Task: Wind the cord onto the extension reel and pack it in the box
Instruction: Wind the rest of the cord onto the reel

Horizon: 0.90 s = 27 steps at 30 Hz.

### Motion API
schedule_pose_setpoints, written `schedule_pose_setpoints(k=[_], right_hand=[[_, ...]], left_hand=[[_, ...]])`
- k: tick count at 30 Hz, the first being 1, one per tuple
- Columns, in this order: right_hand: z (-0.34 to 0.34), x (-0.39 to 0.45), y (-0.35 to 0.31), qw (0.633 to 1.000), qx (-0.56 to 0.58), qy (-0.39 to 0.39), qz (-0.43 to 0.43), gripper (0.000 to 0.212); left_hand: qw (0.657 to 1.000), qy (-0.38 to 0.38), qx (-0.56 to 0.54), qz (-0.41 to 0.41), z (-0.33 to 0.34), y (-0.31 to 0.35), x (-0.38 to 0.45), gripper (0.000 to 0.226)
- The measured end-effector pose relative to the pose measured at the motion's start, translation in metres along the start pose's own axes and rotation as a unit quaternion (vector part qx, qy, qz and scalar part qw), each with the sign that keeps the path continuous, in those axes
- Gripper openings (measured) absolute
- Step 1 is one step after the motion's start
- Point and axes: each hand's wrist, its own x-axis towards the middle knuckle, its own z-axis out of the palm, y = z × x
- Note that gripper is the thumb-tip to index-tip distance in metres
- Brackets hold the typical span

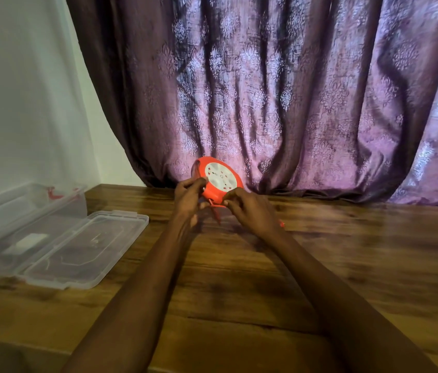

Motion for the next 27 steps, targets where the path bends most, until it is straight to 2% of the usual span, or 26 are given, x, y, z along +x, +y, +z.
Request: schedule_pose_setpoints(k=[2, 5, 7, 9, 11, 13, 18, 21, 23, 25, 27], right_hand=[[-0.002, 0.002, 0.002, 0.997, 0.066, -0.036, 0.022, 0.015], [-0.006, 0.004, 0.004, 0.981, 0.132, -0.145, 0.010, 0.010], [-0.006, 0.002, 0.003, 0.967, 0.076, -0.242, 0.003, 0.009], [-0.002, -0.002, 0.002, 0.954, -0.063, -0.293, 0.016, 0.016], [0.003, -0.007, 0.005, 0.942, -0.183, -0.279, 0.044, 0.027], [0.003, -0.009, 0.011, 0.938, -0.223, -0.250, 0.086, 0.030], [-0.008, -0.014, 0.039, 0.940, -0.155, -0.148, 0.267, 0.026], [-0.011, -0.019, 0.050, 0.948, -0.139, -0.042, 0.282, 0.023], [-0.011, -0.020, 0.053, 0.952, -0.113, -0.001, 0.284, 0.021], [-0.009, -0.022, 0.054, 0.956, -0.110, 0.005, 0.272, 0.018], [-0.008, -0.024, 0.054, 0.961, -0.120, -0.026, 0.249, 0.015]], left_hand=[[1.000, 0.013, -0.016, 0.003, 0.002, 0.001, -0.001, 0.004], [0.998, 0.035, -0.049, 0.003, 0.001, 0.005, 0.000, 0.008], [0.996, 0.043, -0.079, -0.009, -0.001, 0.009, 0.001, 0.009], [0.991, 0.051, -0.123, -0.019, -0.006, 0.014, 0.003, 0.004], [0.986, 0.060, -0.155, -0.032, -0.012, 0.017, 0.007, 0.004], [0.985, 0.059, -0.162, -0.034, -0.018, 0.019, 0.009, 0.003], [0.992, 0.039, -0.114, -0.043, -0.023, 0.018, 0.012, 0.005], [0.996, 0.028, -0.073, -0.046, -0.022, 0.014, 0.012, 0.017], [0.997, 0.023, -0.066, -0.041, -0.020, 0.013, 0.011, 0.024], [0.997, 0.017, -0.062, -0.032, -0.019, 0.012, 0.012, 0.026], [0.998, 0.015, -0.060, -0.023, -0.019, 0.011, 0.015, 0.030]])
